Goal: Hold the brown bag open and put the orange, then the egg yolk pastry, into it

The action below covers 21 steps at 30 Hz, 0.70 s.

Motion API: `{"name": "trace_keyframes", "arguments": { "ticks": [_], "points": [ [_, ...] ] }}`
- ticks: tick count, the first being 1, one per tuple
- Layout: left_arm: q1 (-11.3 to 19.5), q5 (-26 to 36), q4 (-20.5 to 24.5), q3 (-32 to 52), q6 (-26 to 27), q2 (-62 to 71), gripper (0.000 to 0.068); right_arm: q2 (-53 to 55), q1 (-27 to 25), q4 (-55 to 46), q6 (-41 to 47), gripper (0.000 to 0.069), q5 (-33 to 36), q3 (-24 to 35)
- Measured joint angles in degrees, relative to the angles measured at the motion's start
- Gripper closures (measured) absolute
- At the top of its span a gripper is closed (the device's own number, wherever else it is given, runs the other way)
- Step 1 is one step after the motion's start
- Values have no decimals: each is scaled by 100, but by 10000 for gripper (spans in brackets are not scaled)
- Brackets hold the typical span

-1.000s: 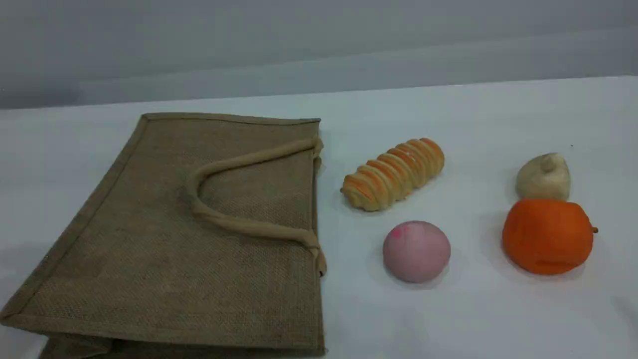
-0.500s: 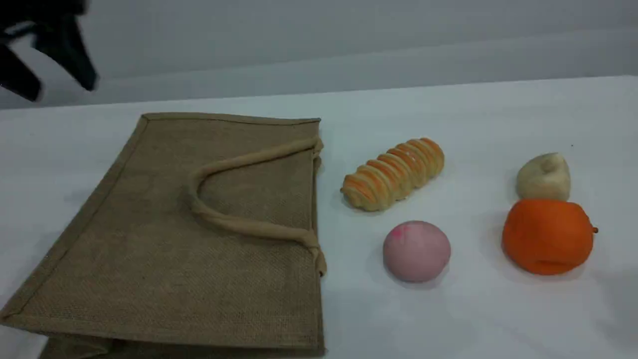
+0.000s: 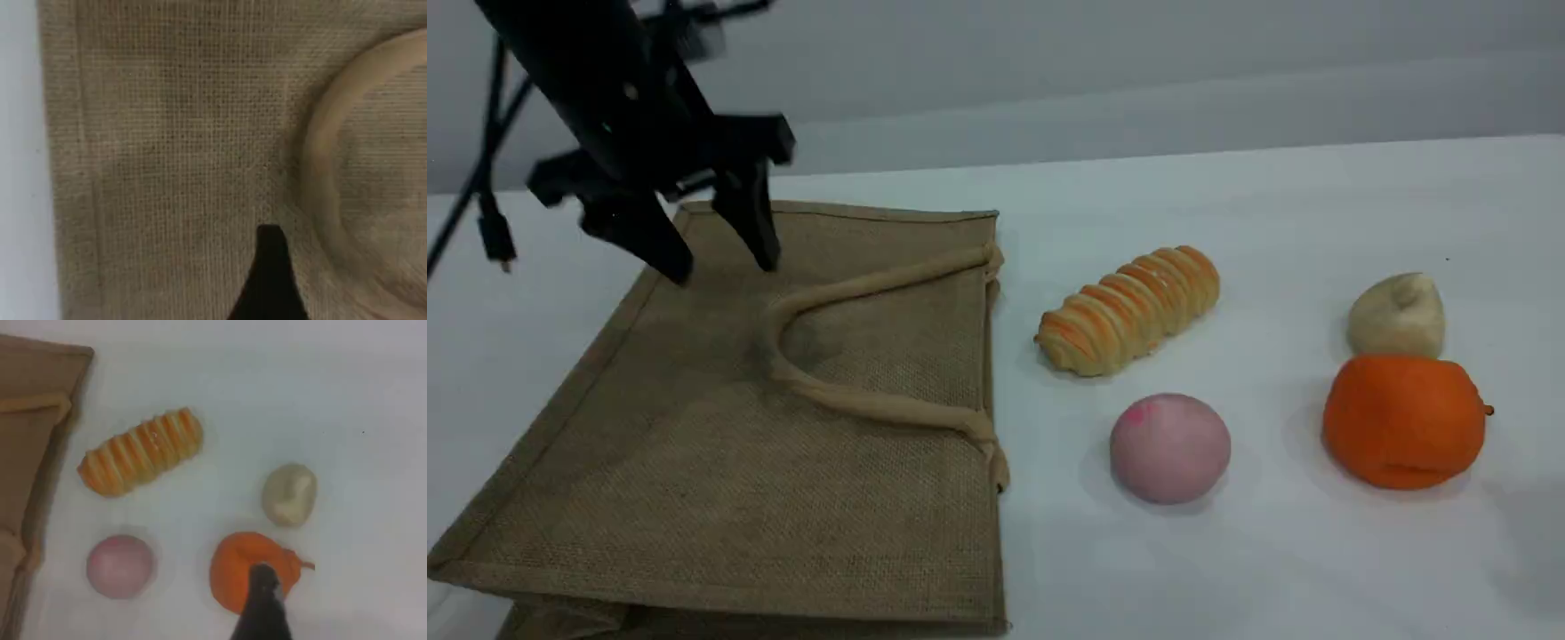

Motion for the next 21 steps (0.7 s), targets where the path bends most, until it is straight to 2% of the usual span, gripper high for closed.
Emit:
{"name": "trace_keyframes", "arguments": {
  "ticks": [5, 21],
  "points": [
    [-55, -8, -10, -55, -161, 336, 180, 0, 0, 0, -7, 197, 0, 0],
    [-55, -187, -43, -55, -161, 734, 180, 0, 0, 0, -1, 197, 62, 5]
  ]
}}
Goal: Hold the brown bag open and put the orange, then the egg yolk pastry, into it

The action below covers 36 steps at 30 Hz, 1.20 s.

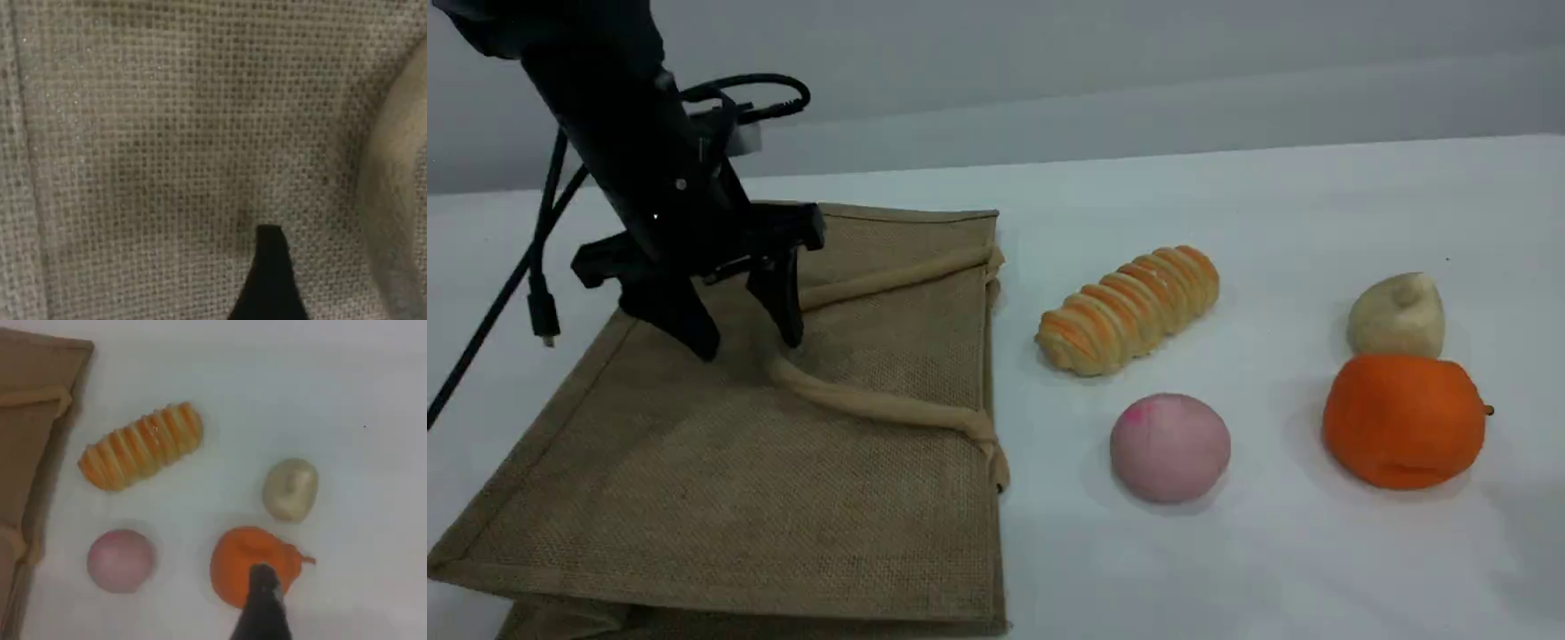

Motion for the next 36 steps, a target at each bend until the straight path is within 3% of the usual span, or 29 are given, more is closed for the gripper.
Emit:
{"name": "trace_keyframes", "arguments": {
  "ticks": [6, 14, 23, 29, 36],
  "points": [
    [0, -75, 0, 0, 1, 67, 216, 0, 0, 0, 0, 197, 7, 0],
    [5, -107, 0, 0, 7, 201, 335, 0, 0, 0, 0, 197, 20, 0],
    [5, -83, -7, 0, 382, 240, 586, 0, 0, 0, 0, 197, 20, 0],
    [5, 115, 39, -169, 692, -41, 588, 0, 0, 0, 0, 197, 20, 0],
    [5, 1248, 60, -1075, 1426, -390, 588, 0, 0, 117, -17, 197, -26, 0]
  ]
}}
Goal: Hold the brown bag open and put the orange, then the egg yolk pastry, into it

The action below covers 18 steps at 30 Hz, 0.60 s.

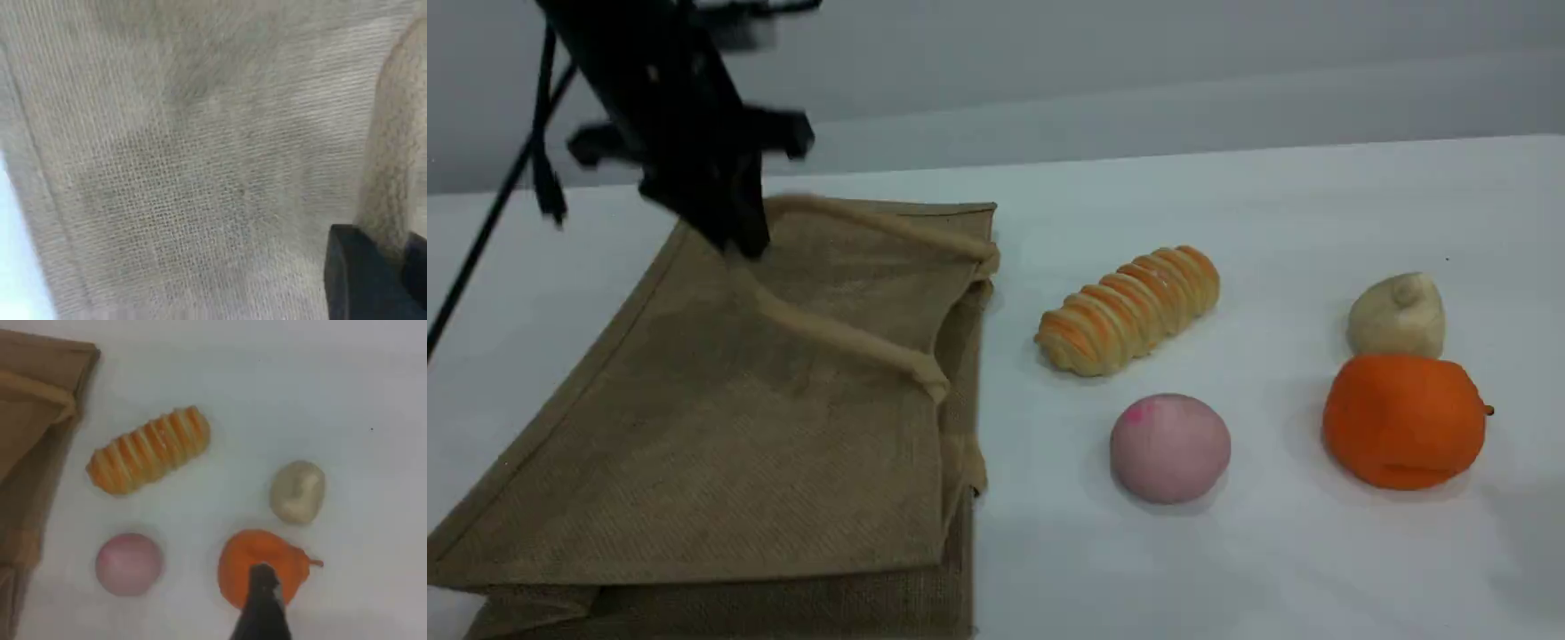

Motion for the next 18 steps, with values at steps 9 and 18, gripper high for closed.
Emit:
{"name": "trace_keyframes", "arguments": {
  "ticks": [9, 18],
  "points": [
    [0, 1533, 0, -1148, 773, -258, 588, 266, 0, 40, -18, 197, -23, 0],
    [0, 1715, -228, -1941, 1135, -258, 588, 857, 0, 269, -225, 197, -47, 0]
  ]
}}
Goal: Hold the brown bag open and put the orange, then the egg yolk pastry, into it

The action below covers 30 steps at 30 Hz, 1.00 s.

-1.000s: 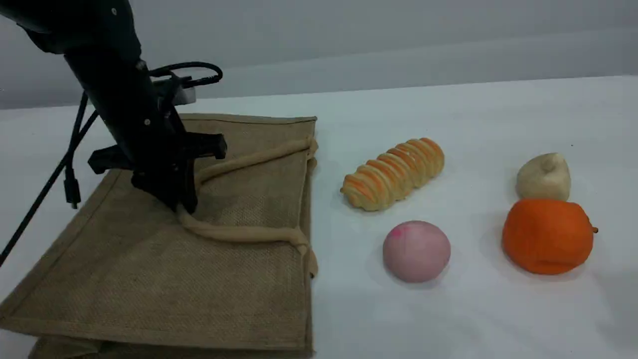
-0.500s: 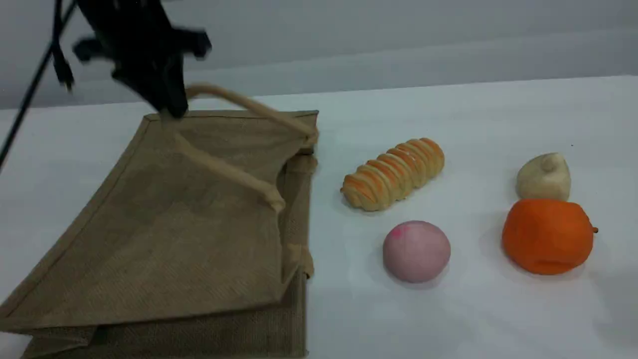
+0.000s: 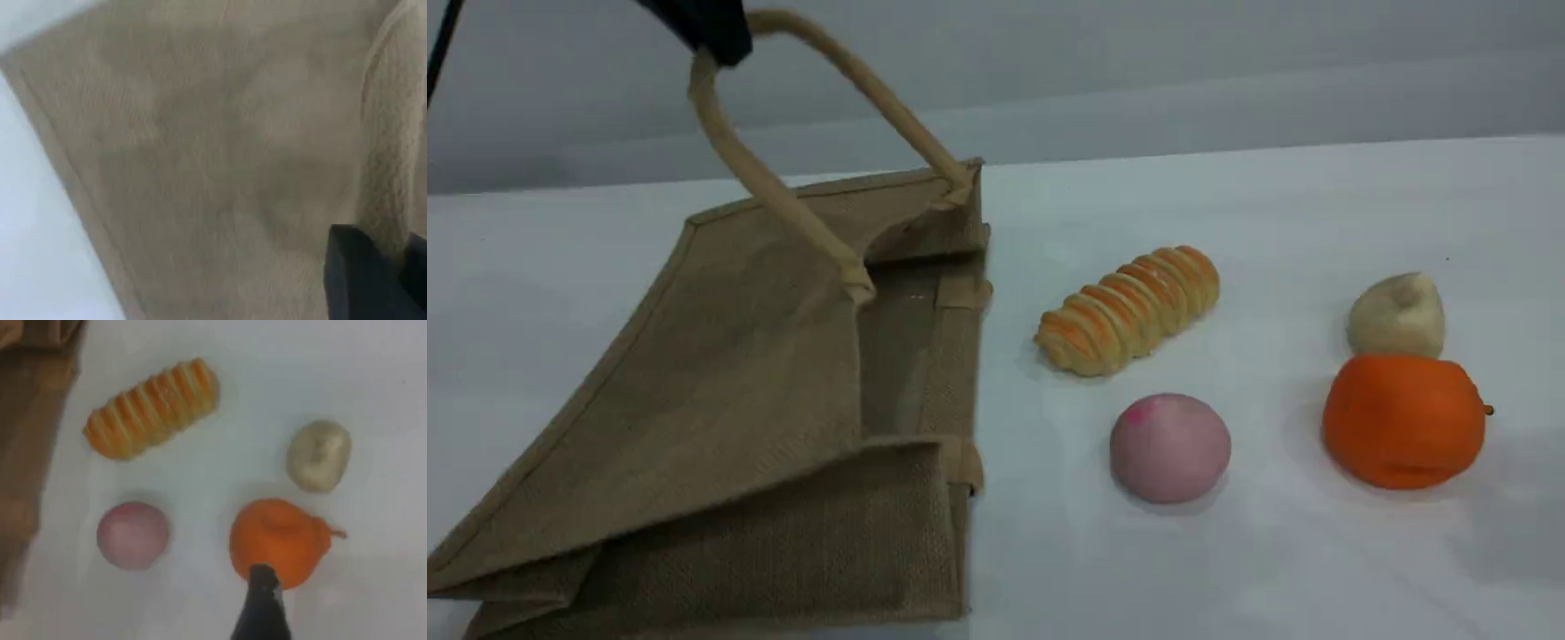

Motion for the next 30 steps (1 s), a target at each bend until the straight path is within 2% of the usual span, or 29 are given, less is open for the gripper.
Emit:
{"name": "trace_keyframes", "arguments": {
  "ticks": [5, 11, 14, 25, 27, 30],
  "points": [
    [0, 0, -247, -556, 401, -5, 588, 330, 0, 157, -99, 197, -35, 0],
    [0, 0, -260, -1306, 720, -5, 588, 614, 0, 298, -249, 197, -78, 0],
    [0, 0, -319, -1629, 1101, -5, 588, 738, 0, 458, -451, 197, -72, 0],
    [0, -23, -1864, -1899, 2847, -85, 588, 1132, 5, 1153, -1453, 197, -54, 0],
    [0, -23, -2057, -1899, 3123, -183, 588, 1249, 5, 1296, -1662, 197, -38, 5],
    [0, -23, -2103, -1899, 3320, -355, 588, 1466, 5, 1467, -1923, 197, 37, 5]
  ]
}}
